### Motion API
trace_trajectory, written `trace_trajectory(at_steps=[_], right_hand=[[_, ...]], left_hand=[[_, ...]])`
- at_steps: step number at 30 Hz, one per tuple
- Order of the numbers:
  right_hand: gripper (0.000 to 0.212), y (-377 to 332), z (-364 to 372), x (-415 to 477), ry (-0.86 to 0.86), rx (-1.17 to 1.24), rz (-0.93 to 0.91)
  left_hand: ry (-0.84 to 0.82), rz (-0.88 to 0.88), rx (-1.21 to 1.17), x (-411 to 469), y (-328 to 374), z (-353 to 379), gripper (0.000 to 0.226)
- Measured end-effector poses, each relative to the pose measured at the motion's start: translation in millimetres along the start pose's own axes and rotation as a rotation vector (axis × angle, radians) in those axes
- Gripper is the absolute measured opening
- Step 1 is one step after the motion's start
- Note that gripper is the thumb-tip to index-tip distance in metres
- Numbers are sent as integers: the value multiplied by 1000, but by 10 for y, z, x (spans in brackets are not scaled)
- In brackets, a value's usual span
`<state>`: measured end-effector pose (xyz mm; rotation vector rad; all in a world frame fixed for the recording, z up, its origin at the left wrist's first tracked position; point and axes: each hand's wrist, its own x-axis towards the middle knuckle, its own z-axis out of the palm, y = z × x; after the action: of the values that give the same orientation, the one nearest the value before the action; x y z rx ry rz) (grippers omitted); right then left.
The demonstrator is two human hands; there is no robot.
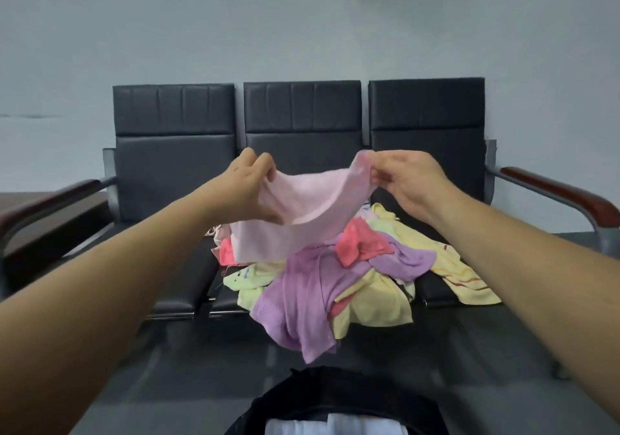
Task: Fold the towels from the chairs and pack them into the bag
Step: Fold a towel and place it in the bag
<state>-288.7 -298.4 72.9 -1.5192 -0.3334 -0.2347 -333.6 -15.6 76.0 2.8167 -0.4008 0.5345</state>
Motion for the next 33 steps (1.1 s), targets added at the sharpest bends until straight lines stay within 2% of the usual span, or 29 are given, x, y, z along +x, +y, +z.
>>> trace_trajectory(at_steps=[1,3,4,6,7,8,11,12,13,15,17,19,21,23,25,26,27,30,31,33], right_hand=[[29,-35,-27,-31,-44,-226,-33],[35,-131,-76,-80,-25,-654,-87],[30,-190,-103,-97,16,-730,-120],[11,-334,-140,-126,98,-701,-157],[8,-418,-155,-142,127,-664,-157],[9,-494,-161,-151,146,-629,-160],[9,-764,-191,-136,160,-298,-203],[10,-841,-212,-93,181,-180,-246],[14,-896,-244,-32,229,-123,-290],[21,-958,-309,86,339,-240,-343],[24,-966,-347,100,370,-368,-333],[18,-918,-362,85,322,-436,-268],[15,-866,-371,37,236,-490,-164],[17,-842,-368,-51,124,-455,-68],[17,-815,-371,-133,-12,-474,-13],[16,-803,-367,-159,-84,-502,-9],[16,-792,-352,-180,-145,-516,-10],[15,-768,-280,-184,-292,-509,-19],[14,-757,-250,-170,-321,-519,-29],[12,-734,-206,-142,-345,-545,-51]], left_hand=[[44,12,47,-7,0,-18,64],[106,-14,37,-2,12,-115,44],[105,-29,18,-14,45,-180,32],[92,-23,-19,-14,69,-276,16],[106,-20,-84,-15,96,-323,16],[137,-23,-233,-20,142,-370,18],[184,-50,-1131,-11,390,-579,18],[205,-36,-1354,25,457,-656,17],[237,-34,-1488,70,513,-723,17],[304,-100,-1557,161,611,-794,18],[324,-198,-1468,222,665,-795,33],[273,-218,-1320,198,692,-726,49],[221,-232,-1229,166,688,-640,41],[124,-337,-1276,144,648,-560,29],[-38,-382,-1286,128,587,-465,39],[-95,-378,-1176,136,550,-425,46],[-127,-358,-966,140,514,-380,53],[-119,-205,-189,131,495,-242,58],[-110,-161,-75,124,513,-216,55],[-149,-115,-51,126,495,-171,50]])
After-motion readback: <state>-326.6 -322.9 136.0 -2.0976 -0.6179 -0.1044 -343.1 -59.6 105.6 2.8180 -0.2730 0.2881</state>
